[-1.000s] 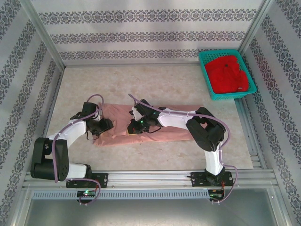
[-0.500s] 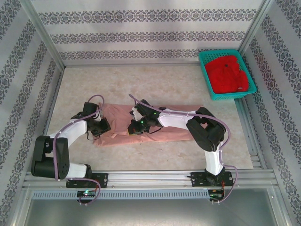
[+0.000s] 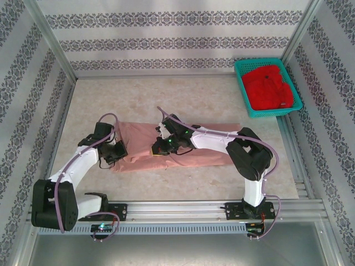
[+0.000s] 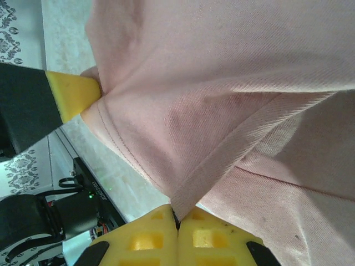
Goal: Fold the inside-out t-shirt
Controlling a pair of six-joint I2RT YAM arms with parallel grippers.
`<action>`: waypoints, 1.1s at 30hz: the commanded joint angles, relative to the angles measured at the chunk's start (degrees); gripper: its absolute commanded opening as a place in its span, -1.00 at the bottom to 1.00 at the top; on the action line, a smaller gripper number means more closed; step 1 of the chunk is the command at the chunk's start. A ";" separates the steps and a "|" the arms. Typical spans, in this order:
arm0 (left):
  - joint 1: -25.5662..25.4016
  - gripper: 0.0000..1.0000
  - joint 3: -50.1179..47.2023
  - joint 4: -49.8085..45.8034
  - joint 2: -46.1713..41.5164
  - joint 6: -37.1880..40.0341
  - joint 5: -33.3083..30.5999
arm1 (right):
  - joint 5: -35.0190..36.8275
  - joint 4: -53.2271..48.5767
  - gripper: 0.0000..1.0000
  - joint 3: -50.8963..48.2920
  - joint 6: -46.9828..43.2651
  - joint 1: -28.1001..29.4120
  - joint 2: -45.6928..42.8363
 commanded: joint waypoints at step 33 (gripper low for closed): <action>-2.24 -0.10 10.73 10.65 18.56 2.35 -8.84 | 11.06 -10.41 -0.32 3.08 -11.54 -3.19 -3.76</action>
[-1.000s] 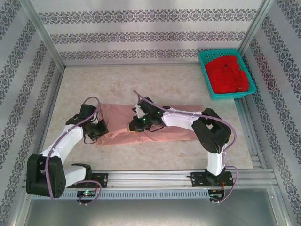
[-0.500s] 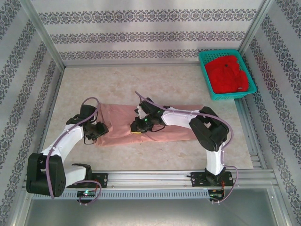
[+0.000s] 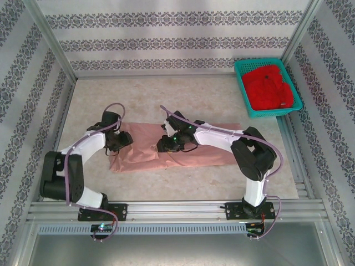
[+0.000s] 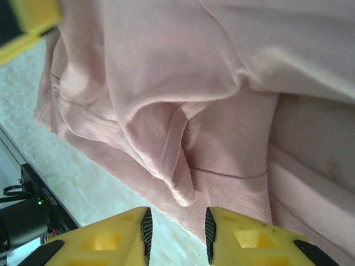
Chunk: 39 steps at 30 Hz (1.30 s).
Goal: Fold the inside-out t-shirt
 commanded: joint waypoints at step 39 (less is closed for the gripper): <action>-3.16 0.13 -1.17 7.47 -2.59 3.15 -4.75 | -4.81 9.57 -0.26 -0.10 -4.98 -4.75 2.51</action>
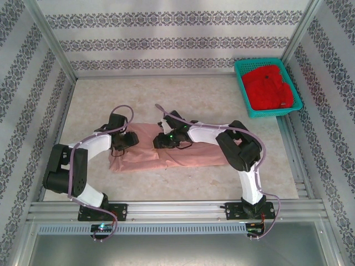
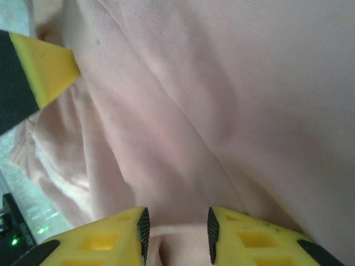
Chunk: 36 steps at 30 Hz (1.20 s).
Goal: Fold the inside-out t-shirt
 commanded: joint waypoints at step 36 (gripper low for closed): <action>8.75 0.98 1.07 -2.89 3.20 13.36 18.42 | 0.88 2.23 0.31 -18.27 -7.18 -8.32 -23.64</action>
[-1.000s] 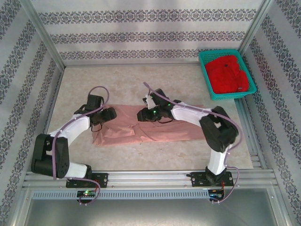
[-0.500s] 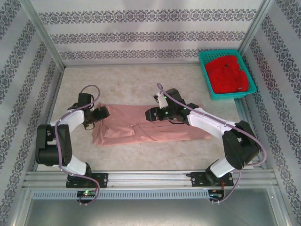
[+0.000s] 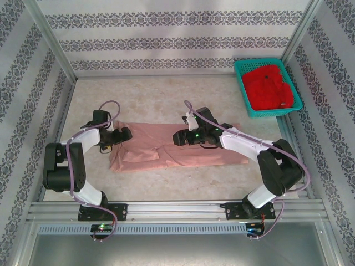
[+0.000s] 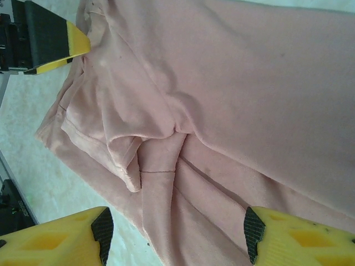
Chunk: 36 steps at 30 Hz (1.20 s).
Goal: Fold the inside-out t-shirt
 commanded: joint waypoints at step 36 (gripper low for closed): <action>-10.13 -1.00 1.88 -3.39 -1.47 3.96 -7.79 | -0.34 -3.09 0.24 1.28 0.99 -2.12 2.20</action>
